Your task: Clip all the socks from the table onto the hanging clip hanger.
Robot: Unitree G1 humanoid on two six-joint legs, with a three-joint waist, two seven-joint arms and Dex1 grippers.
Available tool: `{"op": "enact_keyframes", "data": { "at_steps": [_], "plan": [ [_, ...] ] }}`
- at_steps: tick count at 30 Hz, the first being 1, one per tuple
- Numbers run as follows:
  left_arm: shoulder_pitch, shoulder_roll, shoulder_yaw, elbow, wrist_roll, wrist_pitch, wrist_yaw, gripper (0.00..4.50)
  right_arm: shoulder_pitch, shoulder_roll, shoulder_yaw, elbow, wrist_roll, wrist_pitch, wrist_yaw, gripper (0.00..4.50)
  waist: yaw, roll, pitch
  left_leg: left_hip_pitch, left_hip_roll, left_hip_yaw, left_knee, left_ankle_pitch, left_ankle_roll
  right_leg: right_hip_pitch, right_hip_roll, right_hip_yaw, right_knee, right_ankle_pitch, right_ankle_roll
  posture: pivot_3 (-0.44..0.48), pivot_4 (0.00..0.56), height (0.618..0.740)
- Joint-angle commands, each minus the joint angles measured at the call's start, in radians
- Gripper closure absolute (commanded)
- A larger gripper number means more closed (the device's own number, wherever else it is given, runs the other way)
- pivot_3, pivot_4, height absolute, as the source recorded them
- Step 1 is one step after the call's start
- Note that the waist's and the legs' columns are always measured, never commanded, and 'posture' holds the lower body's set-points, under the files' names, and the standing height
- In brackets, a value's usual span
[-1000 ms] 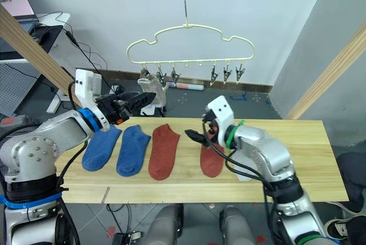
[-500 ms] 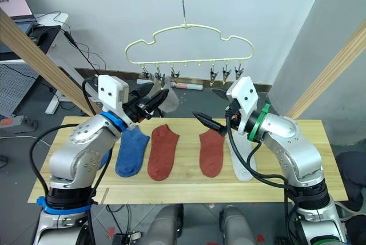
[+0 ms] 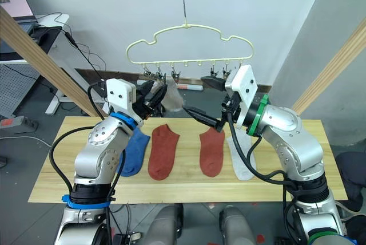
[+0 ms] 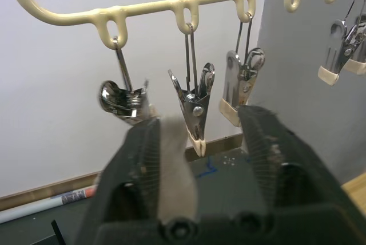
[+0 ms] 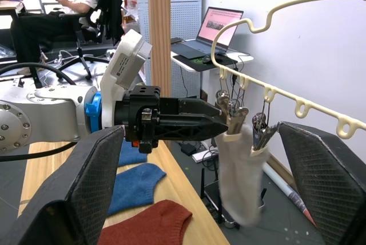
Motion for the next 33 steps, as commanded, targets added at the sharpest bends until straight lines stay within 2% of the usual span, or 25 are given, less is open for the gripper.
{"op": "enact_keyframes", "data": {
  "at_steps": [1,16,33],
  "plan": [
    [-0.015,-0.003,0.012,-0.018,0.009,-0.026,-0.008,2.58,-0.013,-0.007,-0.018,-0.035,0.022,-0.008,0.006,0.00,0.000,0.000,0.000,0.000,0.000,0.000,0.000,0.000,0.000,0.000,0.000,0.000,0.000,0.000,0.000,0.051,0.259,0.740],
    [-0.092,-0.018,0.002,0.060,0.058,-0.095,-0.016,2.58,-0.045,0.016,-0.013,-0.039,0.037,0.004,-0.004,0.00,0.000,0.000,0.000,0.000,0.000,0.000,0.001,0.000,0.000,0.000,0.000,-0.001,0.000,0.000,0.000,0.047,0.254,0.740],
    [-0.122,-0.036,0.002,0.124,0.122,-0.158,-0.002,2.58,-0.063,0.014,-0.014,-0.050,0.057,0.024,-0.028,0.00,-0.001,0.000,0.000,0.000,0.000,0.000,0.002,0.000,0.000,0.000,0.000,-0.001,0.001,0.000,0.000,0.034,0.251,0.740]
  ]
}}
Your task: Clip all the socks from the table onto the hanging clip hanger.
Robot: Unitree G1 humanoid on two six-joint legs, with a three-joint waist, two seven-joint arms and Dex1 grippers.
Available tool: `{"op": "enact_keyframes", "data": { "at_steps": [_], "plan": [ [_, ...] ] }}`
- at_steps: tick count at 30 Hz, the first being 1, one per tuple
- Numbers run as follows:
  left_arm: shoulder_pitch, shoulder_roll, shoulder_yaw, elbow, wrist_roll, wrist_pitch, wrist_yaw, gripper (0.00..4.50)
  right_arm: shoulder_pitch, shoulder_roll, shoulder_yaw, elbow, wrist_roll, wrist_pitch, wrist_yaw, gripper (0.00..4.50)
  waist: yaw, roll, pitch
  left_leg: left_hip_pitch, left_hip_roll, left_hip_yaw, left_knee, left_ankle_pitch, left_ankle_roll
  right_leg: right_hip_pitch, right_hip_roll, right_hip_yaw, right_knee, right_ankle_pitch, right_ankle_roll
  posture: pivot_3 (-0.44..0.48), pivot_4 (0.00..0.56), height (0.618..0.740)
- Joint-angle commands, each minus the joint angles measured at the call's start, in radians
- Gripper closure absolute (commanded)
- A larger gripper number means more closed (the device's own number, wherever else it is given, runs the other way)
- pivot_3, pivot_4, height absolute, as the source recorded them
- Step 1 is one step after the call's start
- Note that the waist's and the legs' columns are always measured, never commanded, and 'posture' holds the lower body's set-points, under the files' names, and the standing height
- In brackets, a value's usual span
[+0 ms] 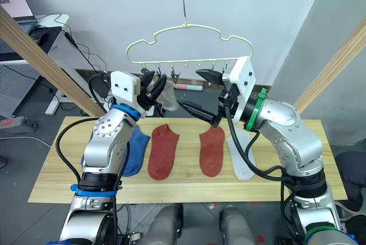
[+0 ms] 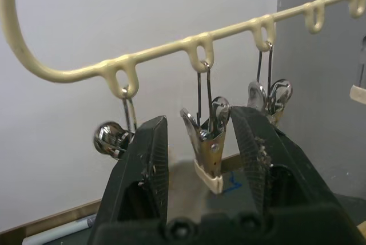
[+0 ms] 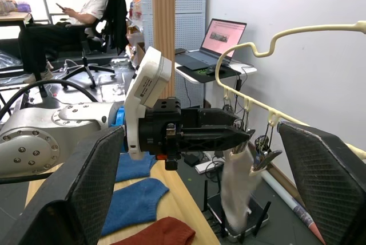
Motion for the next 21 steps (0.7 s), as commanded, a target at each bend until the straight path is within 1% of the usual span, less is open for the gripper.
{"op": "enact_keyframes", "data": {
  "at_steps": [1,21],
  "plan": [
    [-0.028,-0.003,0.005,-0.009,0.007,-0.028,-0.003,2.58,-0.012,-0.002,-0.014,-0.050,0.020,-0.003,-0.004,0.00,0.000,0.000,0.000,0.000,0.000,0.000,0.000,0.000,0.000,0.000,0.000,0.000,0.000,0.000,0.000,0.034,0.251,0.740],
    [-0.050,-0.017,-0.001,0.016,0.014,-0.039,-0.007,2.58,-0.012,0.002,-0.017,-0.056,0.026,0.013,-0.014,0.00,0.000,0.000,0.000,0.000,0.000,0.000,0.000,0.000,0.000,0.000,0.000,0.000,0.000,0.000,0.000,0.031,0.255,0.740]
  ]
}}
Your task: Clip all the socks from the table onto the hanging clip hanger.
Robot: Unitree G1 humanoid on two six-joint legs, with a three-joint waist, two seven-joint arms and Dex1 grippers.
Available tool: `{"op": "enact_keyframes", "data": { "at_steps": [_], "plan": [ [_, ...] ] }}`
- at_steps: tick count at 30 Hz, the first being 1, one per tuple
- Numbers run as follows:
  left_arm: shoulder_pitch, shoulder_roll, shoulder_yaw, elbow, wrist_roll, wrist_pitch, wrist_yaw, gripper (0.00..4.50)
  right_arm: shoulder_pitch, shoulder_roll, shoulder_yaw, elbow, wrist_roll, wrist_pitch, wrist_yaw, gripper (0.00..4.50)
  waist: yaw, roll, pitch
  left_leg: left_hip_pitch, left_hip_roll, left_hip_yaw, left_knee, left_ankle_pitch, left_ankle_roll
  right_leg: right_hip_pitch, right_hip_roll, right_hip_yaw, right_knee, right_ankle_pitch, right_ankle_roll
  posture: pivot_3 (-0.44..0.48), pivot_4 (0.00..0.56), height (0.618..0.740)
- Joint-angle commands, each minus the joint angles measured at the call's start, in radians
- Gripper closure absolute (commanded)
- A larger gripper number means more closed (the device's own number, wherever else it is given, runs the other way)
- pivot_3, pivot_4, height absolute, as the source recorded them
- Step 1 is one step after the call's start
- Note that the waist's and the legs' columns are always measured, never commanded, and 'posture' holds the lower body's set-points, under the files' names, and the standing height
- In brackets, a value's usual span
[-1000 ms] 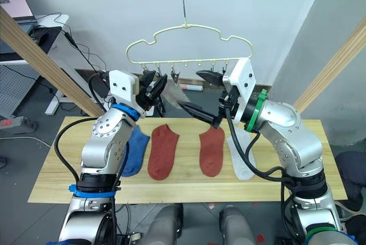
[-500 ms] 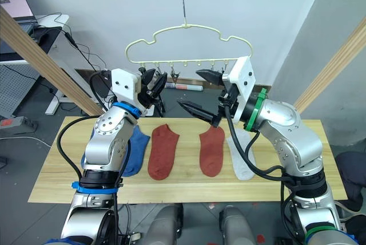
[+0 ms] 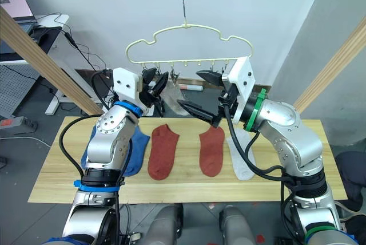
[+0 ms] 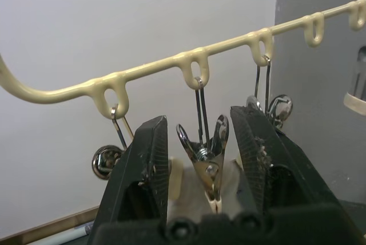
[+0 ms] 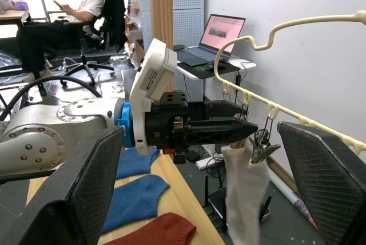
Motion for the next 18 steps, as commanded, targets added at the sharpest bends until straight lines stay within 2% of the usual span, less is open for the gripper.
{"op": "enact_keyframes", "data": {
  "at_steps": [1,18],
  "plan": [
    [-0.014,-0.005,0.000,-0.018,0.005,-0.020,-0.005,2.58,-0.011,0.002,-0.017,-0.054,0.024,-0.005,-0.006,0.00,0.000,0.000,0.000,0.000,0.000,0.000,0.000,0.000,0.000,0.000,0.000,0.000,0.000,0.000,0.000,0.031,0.255,0.740],
    [-0.029,-0.008,-0.001,0.006,0.005,-0.019,-0.008,2.58,-0.012,0.001,-0.016,-0.050,0.028,-0.005,-0.016,0.00,0.000,0.000,0.000,0.000,0.000,0.000,0.000,0.000,0.000,0.000,0.000,0.000,0.000,0.000,0.000,0.028,0.254,0.740]
  ]
}}
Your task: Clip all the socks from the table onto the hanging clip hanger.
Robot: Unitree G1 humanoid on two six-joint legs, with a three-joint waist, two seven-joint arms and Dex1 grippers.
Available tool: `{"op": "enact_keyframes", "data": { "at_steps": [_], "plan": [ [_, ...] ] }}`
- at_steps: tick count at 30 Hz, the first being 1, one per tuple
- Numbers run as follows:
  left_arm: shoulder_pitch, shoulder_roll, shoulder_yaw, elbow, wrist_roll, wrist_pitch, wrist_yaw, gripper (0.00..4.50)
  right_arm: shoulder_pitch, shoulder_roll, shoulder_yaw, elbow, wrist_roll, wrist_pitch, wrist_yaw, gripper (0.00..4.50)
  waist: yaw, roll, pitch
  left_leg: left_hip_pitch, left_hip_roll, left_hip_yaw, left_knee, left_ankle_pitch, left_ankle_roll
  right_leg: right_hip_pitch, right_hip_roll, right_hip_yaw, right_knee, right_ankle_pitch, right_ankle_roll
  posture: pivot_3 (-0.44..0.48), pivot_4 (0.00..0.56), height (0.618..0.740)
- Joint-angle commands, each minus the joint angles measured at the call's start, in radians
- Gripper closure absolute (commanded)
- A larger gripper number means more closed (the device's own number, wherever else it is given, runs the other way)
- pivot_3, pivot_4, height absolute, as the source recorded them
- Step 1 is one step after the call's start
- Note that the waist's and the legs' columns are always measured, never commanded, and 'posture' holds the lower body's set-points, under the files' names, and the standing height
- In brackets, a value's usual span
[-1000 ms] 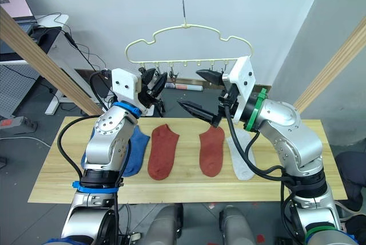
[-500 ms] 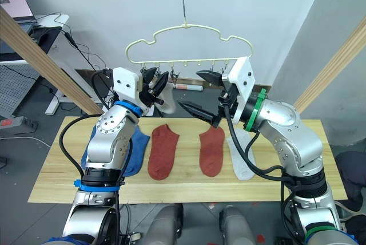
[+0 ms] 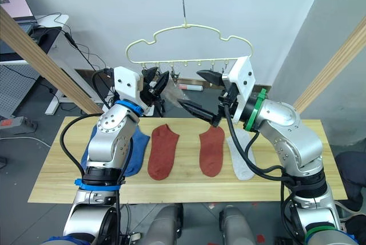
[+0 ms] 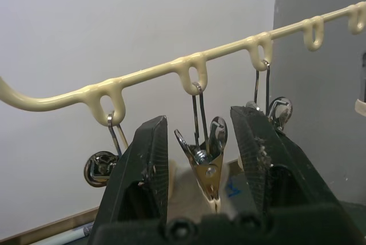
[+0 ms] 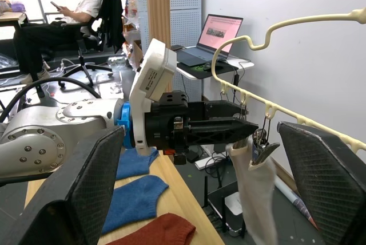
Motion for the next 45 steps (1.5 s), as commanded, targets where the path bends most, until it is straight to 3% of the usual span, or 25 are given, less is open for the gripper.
{"op": "enact_keyframes", "data": {
  "at_steps": [1,20,25,28,36,45],
  "plan": [
    [-0.019,-0.005,0.000,-0.018,0.005,-0.019,-0.004,2.58,-0.012,0.000,-0.016,-0.051,0.022,-0.008,-0.001,0.00,0.000,0.000,0.000,0.000,0.000,0.000,0.000,0.000,0.000,0.000,0.000,0.000,0.000,0.000,0.000,0.028,0.254,0.740],
    [-0.021,-0.015,-0.001,-0.015,0.006,-0.020,-0.014,2.58,-0.005,-0.001,-0.017,-0.051,0.016,-0.011,-0.006,0.00,0.000,0.000,0.000,0.000,0.000,0.000,0.000,0.000,0.000,0.000,0.000,0.000,0.000,0.000,0.000,0.025,0.252,0.740],
    [-0.025,-0.026,0.003,-0.020,-0.006,-0.012,-0.016,3.92,-0.005,-0.002,-0.018,-0.052,0.018,-0.007,-0.007,0.00,0.000,0.000,0.000,0.000,0.000,0.000,0.000,0.000,0.000,0.000,0.000,0.000,0.000,0.000,0.000,0.022,0.251,0.740],
    [-0.030,-0.032,0.009,-0.018,-0.009,-0.006,-0.009,4.37,-0.003,-0.002,-0.018,-0.055,0.018,-0.005,-0.009,0.00,0.000,0.000,0.000,0.000,0.000,0.000,0.000,0.000,0.000,0.000,0.000,0.000,0.000,0.000,0.000,0.022,0.251,0.740],
    [-0.040,-0.016,0.020,-0.030,-0.026,0.045,-0.017,4.40,0.056,-0.039,0.012,-0.026,-0.046,0.028,-0.039,0.00,0.000,0.000,0.000,0.000,0.000,0.000,0.000,0.000,0.000,0.000,0.000,0.000,0.000,0.000,0.000,0.022,0.251,0.740],
    [-0.064,0.108,0.046,-0.145,-0.161,0.374,-0.105,4.40,0.180,-0.156,0.163,0.305,-0.314,0.036,-0.083,0.00,-0.004,0.000,0.000,0.001,0.000,0.000,0.001,0.002,-0.002,0.001,0.000,0.000,0.001,0.000,0.000,0.030,0.255,0.740]
  ]
}}
